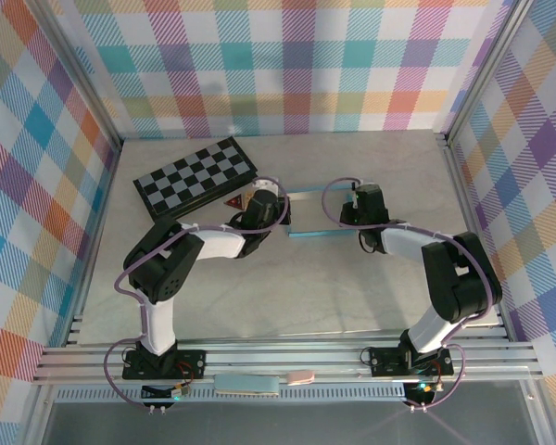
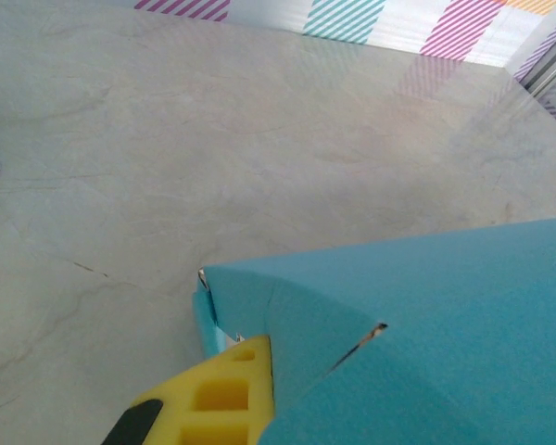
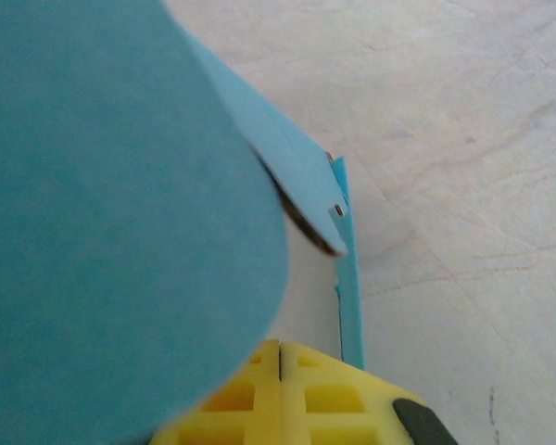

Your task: Fold the paper box

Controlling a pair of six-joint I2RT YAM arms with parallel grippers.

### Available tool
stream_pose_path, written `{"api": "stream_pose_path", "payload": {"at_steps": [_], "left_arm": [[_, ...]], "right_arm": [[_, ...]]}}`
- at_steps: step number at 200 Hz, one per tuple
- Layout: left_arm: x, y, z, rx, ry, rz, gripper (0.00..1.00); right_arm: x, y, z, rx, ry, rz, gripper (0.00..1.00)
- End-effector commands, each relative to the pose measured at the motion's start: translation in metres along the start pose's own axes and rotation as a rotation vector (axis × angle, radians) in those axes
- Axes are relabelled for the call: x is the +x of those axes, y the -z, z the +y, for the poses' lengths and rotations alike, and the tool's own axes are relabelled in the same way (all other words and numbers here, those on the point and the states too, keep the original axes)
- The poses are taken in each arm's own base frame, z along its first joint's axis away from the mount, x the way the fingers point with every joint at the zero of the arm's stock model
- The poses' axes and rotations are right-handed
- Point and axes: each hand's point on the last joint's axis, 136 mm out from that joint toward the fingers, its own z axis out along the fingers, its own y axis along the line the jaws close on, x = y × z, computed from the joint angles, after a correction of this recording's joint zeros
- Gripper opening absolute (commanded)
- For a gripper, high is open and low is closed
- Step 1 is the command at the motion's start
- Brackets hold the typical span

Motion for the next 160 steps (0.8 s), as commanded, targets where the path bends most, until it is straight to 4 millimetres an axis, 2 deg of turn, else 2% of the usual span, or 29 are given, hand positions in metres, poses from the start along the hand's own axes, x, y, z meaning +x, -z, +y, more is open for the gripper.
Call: {"api": "stream_pose_path", "payload": {"at_steps": [1,20,28,48,73,95,114,130,150,160], "left_arm": [[0.059,0.001,0.003,-0.018,-0.066,0.158,0.0],[0.058,0.001,0.003,-0.028,-0.071,0.16,0.0],[0.056,0.0,0.002,-0.03,-0.075,0.158,0.0],[0.055,0.0,0.0,-0.035,-0.09,0.161,0.0],[0.057,0.0,0.002,-0.042,-0.097,0.167,0.0],[0.058,0.0,0.0,-0.04,-0.1,0.168,0.0],[0.056,-0.001,-0.002,-0.038,-0.106,0.169,0.0],[0.056,-0.002,-0.002,-0.041,-0.112,0.17,0.0],[0.056,-0.002,-0.002,-0.045,-0.115,0.171,0.0],[0.056,-0.002,-0.002,-0.046,-0.114,0.17,0.0]], "right_arm": [[-0.004,0.012,0.008,-0.026,0.006,-0.007,0.0],[-0.011,0.023,0.015,-0.054,-0.022,0.009,0.0],[-0.013,0.029,0.018,-0.065,-0.045,0.022,0.04],[-0.014,0.046,0.028,-0.119,-0.102,0.056,0.18],[-0.014,0.066,0.036,-0.169,-0.205,0.096,0.44],[-0.019,0.086,0.048,-0.231,-0.303,0.12,0.53],[-0.035,0.108,0.058,-0.279,-0.417,0.121,0.58],[-0.058,0.13,0.061,-0.295,-0.501,0.083,0.63],[-0.088,0.15,0.051,-0.241,-0.576,0.038,0.68],[-0.099,0.155,0.038,-0.175,-0.629,0.033,0.69]]}}
